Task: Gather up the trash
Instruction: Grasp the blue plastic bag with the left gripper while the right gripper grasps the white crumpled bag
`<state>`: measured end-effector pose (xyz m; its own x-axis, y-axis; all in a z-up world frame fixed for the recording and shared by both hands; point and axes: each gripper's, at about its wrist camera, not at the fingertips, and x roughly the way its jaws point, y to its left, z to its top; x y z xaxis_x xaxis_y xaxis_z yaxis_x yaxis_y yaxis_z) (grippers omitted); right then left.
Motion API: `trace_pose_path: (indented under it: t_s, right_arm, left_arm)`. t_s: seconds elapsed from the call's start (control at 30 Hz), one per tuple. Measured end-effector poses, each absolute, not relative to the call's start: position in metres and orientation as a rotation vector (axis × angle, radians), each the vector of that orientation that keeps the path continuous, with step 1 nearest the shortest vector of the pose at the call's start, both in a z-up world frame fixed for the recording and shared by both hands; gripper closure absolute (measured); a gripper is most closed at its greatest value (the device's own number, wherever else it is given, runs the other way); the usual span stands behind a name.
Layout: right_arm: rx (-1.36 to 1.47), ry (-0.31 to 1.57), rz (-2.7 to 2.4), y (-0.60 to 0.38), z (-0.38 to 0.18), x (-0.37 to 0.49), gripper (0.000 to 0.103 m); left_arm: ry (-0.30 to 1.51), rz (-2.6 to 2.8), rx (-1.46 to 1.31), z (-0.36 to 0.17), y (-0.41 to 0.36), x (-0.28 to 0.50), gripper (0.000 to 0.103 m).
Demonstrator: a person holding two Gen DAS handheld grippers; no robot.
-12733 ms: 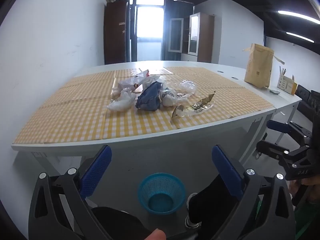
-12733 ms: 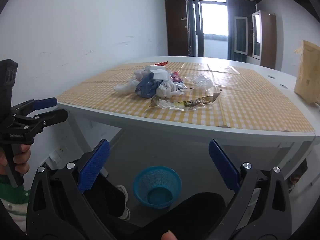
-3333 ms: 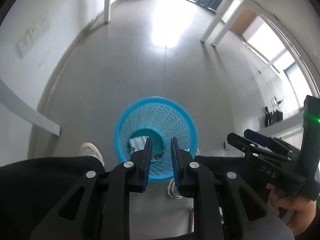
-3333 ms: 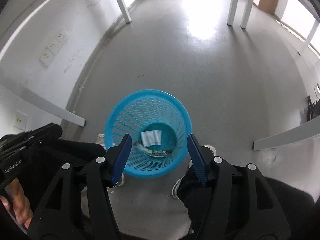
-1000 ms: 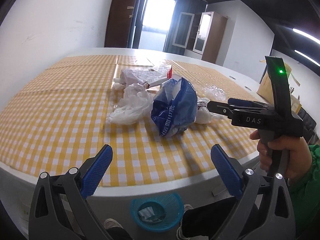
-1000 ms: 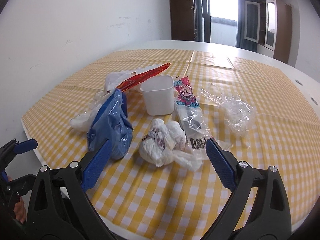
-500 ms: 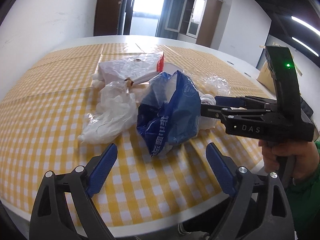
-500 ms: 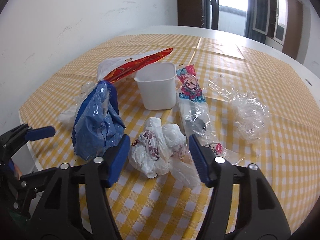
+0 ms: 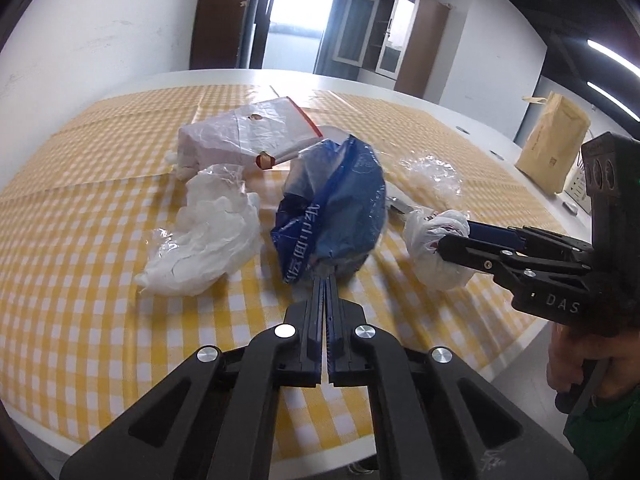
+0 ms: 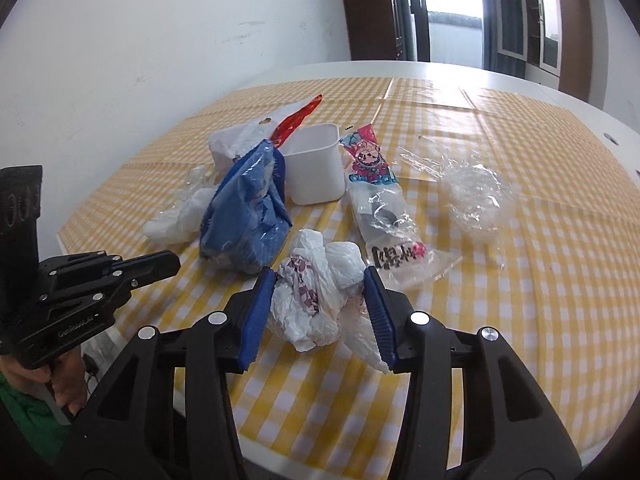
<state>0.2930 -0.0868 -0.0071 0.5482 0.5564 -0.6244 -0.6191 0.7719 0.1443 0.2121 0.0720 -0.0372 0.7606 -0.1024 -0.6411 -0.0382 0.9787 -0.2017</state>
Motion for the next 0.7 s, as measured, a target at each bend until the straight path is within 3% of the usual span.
trace_pose_path:
  t_s: [0.2, 0.33, 0.4, 0.47, 0.7]
  right_arm:
    - [-0.05, 0.661, 0.705, -0.11, 0.001, 0.266, 0.06]
    - [-0.041, 0.65, 0.695, -0.124, 0.002, 0.255, 0.06]
    - [-0.039, 0.644, 0.687, -0.131, 0.002, 0.253, 0.06]
    - [-0.02, 0.652, 0.679, -0.138, 0.001, 0.253, 0.06]
    - [-0.016, 0.663, 0.669, -0.139, -0.003, 0.251, 0.06]
  left_arm:
    - [0.644, -0.023, -0.185, -0.021, 0.064, 0.199, 0.102]
    - [0.637, -0.017, -0.163, -0.007, 0.055, 0.21, 0.061]
    - [0.622, -0.013, -0.132, -0.001, 0.048, 0.215, 0.056]
    - [0.619, -0.005, -0.127, 0.0, 0.044, 0.225, 0.043]
    - [0.704, 0.087, -0.087, -0.022, 0.041, 0.258, 0.043]
